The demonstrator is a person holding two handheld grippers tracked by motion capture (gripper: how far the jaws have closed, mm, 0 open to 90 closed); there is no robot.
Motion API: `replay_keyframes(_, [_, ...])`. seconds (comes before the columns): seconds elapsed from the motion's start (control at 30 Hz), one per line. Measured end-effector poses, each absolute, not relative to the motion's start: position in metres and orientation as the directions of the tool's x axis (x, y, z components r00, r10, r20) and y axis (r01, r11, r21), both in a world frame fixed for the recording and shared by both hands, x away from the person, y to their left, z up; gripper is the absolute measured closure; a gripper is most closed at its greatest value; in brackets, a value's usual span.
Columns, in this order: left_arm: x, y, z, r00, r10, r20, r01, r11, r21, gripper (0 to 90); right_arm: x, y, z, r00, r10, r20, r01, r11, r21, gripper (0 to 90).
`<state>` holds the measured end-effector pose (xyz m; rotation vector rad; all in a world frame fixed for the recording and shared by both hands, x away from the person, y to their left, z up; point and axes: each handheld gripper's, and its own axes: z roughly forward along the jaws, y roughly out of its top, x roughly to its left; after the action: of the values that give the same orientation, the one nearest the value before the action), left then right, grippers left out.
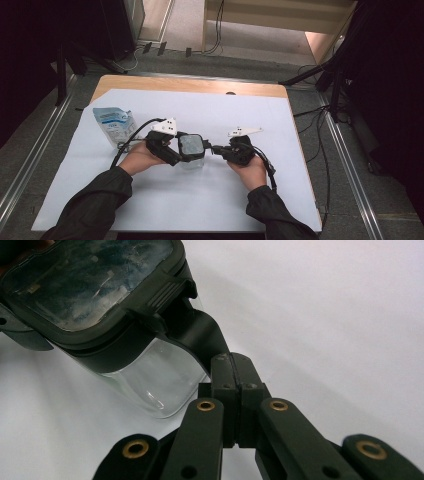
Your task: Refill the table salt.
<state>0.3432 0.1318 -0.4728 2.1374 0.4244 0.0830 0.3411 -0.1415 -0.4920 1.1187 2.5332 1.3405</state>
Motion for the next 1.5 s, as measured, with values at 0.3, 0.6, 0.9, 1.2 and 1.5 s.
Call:
replay_keyframes(0.3, [0.339, 0.127, -0.462, 0.937, 0.339, -0.091, 0.271, -0.536, 0.8, 15.5, 0.34, -0.141, -0.493, -0.735, 0.623, 0.266, 0.573, 0.362, 0.735, 90.0])
replay_keyframes(0.6, [0.337, 0.128, -0.45, 0.942, 0.298, -0.154, 0.287, -0.479, 0.83, 31.5, 0.339, -0.14, -0.492, -0.737, 0.619, 0.271, 0.573, 0.358, 0.737, 90.0])
replay_keyframes(0.9, [0.334, 0.132, -0.445, 0.944, 0.276, -0.178, 0.297, -0.485, 0.822, 50.6, 0.339, -0.141, -0.492, -0.738, 0.616, 0.275, 0.573, 0.358, 0.737, 90.0])
replay_keyframes(1.2, [0.331, 0.132, -0.439, 0.952, 0.254, -0.17, 0.284, -0.534, 0.796, 57.0, 0.338, -0.14, -0.492, -0.741, 0.614, 0.273, 0.571, 0.362, 0.737, 90.0])
replay_keyframes(1.5, [0.326, 0.131, -0.432, 0.962, 0.223, -0.157, 0.257, -0.549, 0.796, 49.2, 0.337, -0.14, -0.492, -0.742, 0.615, 0.268, 0.57, 0.366, 0.736, 90.0])
